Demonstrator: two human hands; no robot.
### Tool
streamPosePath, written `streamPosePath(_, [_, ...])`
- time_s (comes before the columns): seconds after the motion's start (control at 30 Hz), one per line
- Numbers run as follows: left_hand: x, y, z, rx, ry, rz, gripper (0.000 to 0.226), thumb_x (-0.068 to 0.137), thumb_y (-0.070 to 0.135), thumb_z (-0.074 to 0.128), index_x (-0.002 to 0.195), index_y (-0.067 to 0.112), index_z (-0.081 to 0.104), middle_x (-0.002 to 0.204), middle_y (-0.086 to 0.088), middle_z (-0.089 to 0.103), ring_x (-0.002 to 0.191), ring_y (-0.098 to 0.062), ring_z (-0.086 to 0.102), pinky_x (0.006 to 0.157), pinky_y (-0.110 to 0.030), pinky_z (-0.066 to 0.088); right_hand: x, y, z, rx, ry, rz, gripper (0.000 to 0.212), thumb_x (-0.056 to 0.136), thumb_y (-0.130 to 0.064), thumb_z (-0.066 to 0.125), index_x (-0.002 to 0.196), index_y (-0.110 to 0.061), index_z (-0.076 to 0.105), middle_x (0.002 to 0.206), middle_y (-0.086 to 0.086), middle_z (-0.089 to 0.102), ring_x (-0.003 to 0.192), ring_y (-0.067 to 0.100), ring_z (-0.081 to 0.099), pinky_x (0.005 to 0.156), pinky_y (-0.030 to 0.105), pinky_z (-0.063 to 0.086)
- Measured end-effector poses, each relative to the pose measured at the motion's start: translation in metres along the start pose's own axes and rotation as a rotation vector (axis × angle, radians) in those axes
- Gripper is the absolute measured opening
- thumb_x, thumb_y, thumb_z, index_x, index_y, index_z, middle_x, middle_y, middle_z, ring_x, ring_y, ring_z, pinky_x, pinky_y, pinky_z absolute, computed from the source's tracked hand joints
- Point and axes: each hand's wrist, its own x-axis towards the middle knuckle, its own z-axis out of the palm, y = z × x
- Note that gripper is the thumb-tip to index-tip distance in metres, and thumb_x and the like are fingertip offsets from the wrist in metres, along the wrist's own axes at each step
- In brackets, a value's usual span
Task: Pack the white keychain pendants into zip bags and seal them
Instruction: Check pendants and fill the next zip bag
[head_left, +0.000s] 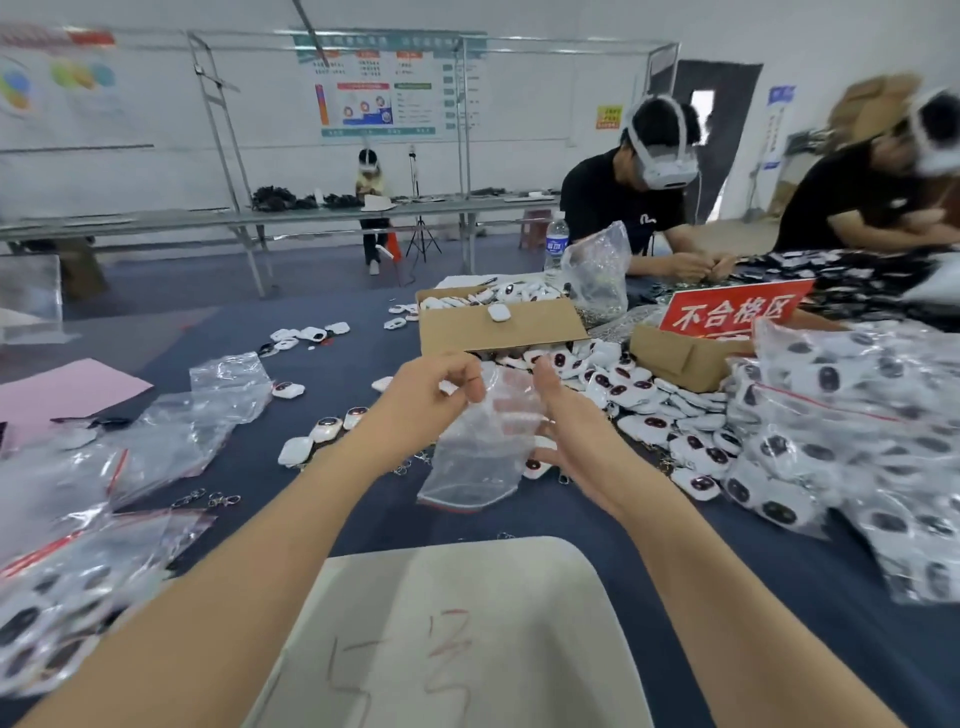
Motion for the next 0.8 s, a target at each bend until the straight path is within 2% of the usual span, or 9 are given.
streamPosePath(0.07, [-0.010,0.014,0.005,-0.074,0.031,-0.027,0.028,0.097,0.013,0.063,0.092,0.040,0.067,0.102,0.021,0.068,0.097,0.003,0.062,0.074,-0.007,0.047,-0.018,0.002,-0.006,-0.082,0.113,-0.075,0.034,0.092,-0.061,0.060,0.108,-0.034,0.072,0.094,-0.011,0.077,0.091,0.016,0.073,0.074,0.032,0.060])
streamPosePath(0.13, [-0.026,0.023,0.013,-0.212,0.102,-0.174,0.020,0.097,0.042,0.064,0.114,0.049,0.057,0.117,0.018,0.065,0.098,0.003,0.063,0.075,-0.011,0.049,-0.033,0.003,-0.013,0.011,0.289,-0.051,0.014,0.098,-0.036,0.062,0.098,-0.030,0.075,0.089,-0.006,0.075,0.078,0.013,0.072,0.064,0.029,0.056])
streamPosePath(0.23, [-0.056,0.031,0.030,-0.527,0.099,-0.511,0.062,0.076,0.079,0.061,0.122,0.037,0.064,0.121,0.013,0.068,0.103,-0.004,0.068,0.095,-0.033,0.052,-0.052,0.005,-0.025,0.264,0.473,0.042,0.011,0.096,-0.027,0.065,0.096,-0.018,0.071,0.096,0.002,0.073,0.072,0.014,0.075,0.062,0.031,0.058])
streamPosePath(0.33, [-0.081,0.026,0.055,-0.570,-0.079,-0.473,0.030,0.090,0.053,0.069,0.102,0.027,0.076,0.102,0.004,0.077,0.090,-0.012,0.071,0.087,-0.038,0.057,-0.062,0.017,-0.033,0.250,0.593,0.069,0.025,0.094,-0.036,0.066,0.091,-0.011,0.068,0.093,0.006,0.069,0.072,0.016,0.071,0.065,0.033,0.055])
streamPosePath(0.43, [-0.087,0.022,0.067,-0.541,-0.039,-0.455,0.018,0.096,0.036,0.067,0.092,0.022,0.076,0.085,0.003,0.076,0.073,-0.011,0.065,0.069,-0.027,0.052,-0.074,0.031,-0.042,0.215,0.649,0.076,0.030,0.095,-0.039,0.065,0.094,-0.009,0.069,0.091,0.010,0.073,0.062,0.012,0.070,0.058,0.028,0.056])
streamPosePath(0.53, [-0.080,0.017,0.070,-0.440,-0.082,-0.457,0.015,0.099,0.029,0.065,0.095,0.019,0.074,0.079,0.004,0.074,0.071,-0.013,0.060,0.064,-0.024,0.048,-0.085,0.044,-0.049,0.145,0.641,0.096,0.022,0.096,-0.033,0.064,0.112,-0.019,0.068,0.106,0.012,0.072,0.086,0.016,0.071,0.065,0.028,0.057])
streamPosePath(0.6, [-0.075,0.012,0.072,-0.317,-0.199,-0.434,0.017,0.100,0.031,0.063,0.103,0.019,0.074,0.084,0.006,0.076,0.073,-0.009,0.064,0.064,-0.018,0.050,-0.087,0.048,-0.054,-0.043,0.636,0.095,0.043,0.095,-0.034,0.064,0.136,-0.030,0.053,0.130,0.001,0.061,0.113,0.017,0.060,0.084,0.031,0.047])
streamPosePath(0.67, [-0.069,0.007,0.074,-0.147,-0.262,-0.389,0.021,0.100,0.039,0.060,0.109,0.024,0.073,0.096,0.012,0.076,0.086,0.000,0.068,0.073,-0.012,0.050,-0.086,0.044,-0.058,-0.314,0.673,0.013,0.055,0.095,-0.034,0.060,0.147,-0.032,0.041,0.144,-0.006,0.047,0.129,0.015,0.046,0.095,0.032,0.038])
streamPosePath(0.8, [-0.040,-0.018,0.080,0.061,-0.093,-0.363,0.024,0.101,0.039,0.058,0.122,0.028,0.063,0.115,0.014,0.064,0.099,-0.001,0.062,0.079,-0.009,0.042,-0.054,0.027,-0.056,-0.419,0.678,-0.200,0.044,0.100,-0.029,0.051,0.143,-0.031,0.045,0.139,-0.011,0.050,0.130,0.007,0.044,0.104,0.032,0.040])
